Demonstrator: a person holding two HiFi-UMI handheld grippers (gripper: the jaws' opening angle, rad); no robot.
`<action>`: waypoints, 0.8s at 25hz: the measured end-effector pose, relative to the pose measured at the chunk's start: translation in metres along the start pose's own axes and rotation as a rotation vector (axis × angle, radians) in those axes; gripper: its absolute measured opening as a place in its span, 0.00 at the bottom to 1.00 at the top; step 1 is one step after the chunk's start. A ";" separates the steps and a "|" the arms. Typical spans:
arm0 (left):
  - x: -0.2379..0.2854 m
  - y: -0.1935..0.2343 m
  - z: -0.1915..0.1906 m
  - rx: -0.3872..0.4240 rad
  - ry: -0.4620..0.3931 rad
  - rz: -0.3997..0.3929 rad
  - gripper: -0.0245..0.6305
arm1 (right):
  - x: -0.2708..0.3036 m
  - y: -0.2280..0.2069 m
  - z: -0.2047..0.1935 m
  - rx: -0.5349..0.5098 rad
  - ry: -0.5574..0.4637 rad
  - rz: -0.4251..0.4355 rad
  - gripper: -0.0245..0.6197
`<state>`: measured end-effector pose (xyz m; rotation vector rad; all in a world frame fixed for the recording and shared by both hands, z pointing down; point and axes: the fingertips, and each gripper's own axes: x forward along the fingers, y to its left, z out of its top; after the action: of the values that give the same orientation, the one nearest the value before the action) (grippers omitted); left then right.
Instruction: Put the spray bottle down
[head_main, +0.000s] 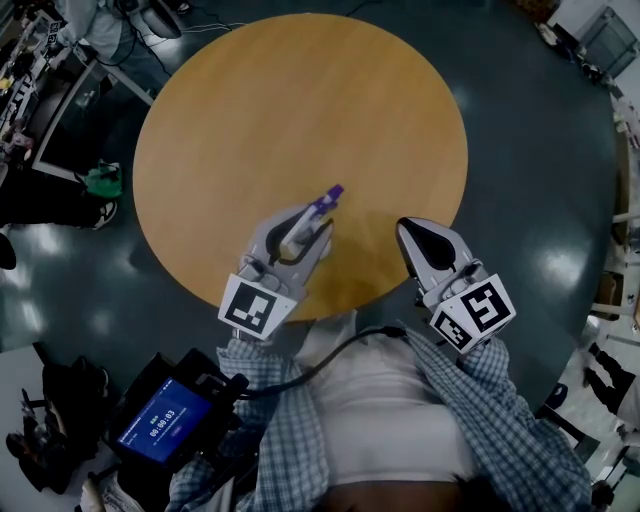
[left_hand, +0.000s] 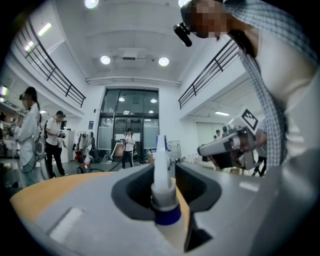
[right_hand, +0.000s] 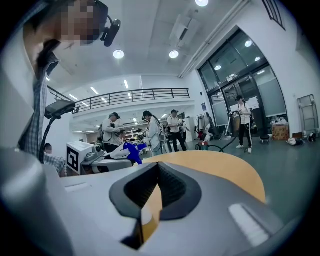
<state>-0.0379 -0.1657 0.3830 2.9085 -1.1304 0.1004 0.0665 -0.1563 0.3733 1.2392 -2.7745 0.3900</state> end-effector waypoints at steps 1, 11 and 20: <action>0.000 -0.001 0.000 -0.002 -0.001 -0.002 0.22 | -0.001 -0.001 0.000 0.000 -0.003 -0.002 0.04; -0.005 -0.003 -0.002 0.000 0.002 0.007 0.37 | 0.000 -0.003 -0.002 0.009 -0.006 0.013 0.04; -0.055 0.007 -0.023 -0.018 0.017 0.085 0.37 | 0.026 0.020 -0.018 -0.008 -0.002 0.093 0.04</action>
<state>-0.0840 -0.1329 0.4022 2.8387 -1.2449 0.1153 0.0336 -0.1581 0.3909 1.1125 -2.8396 0.3836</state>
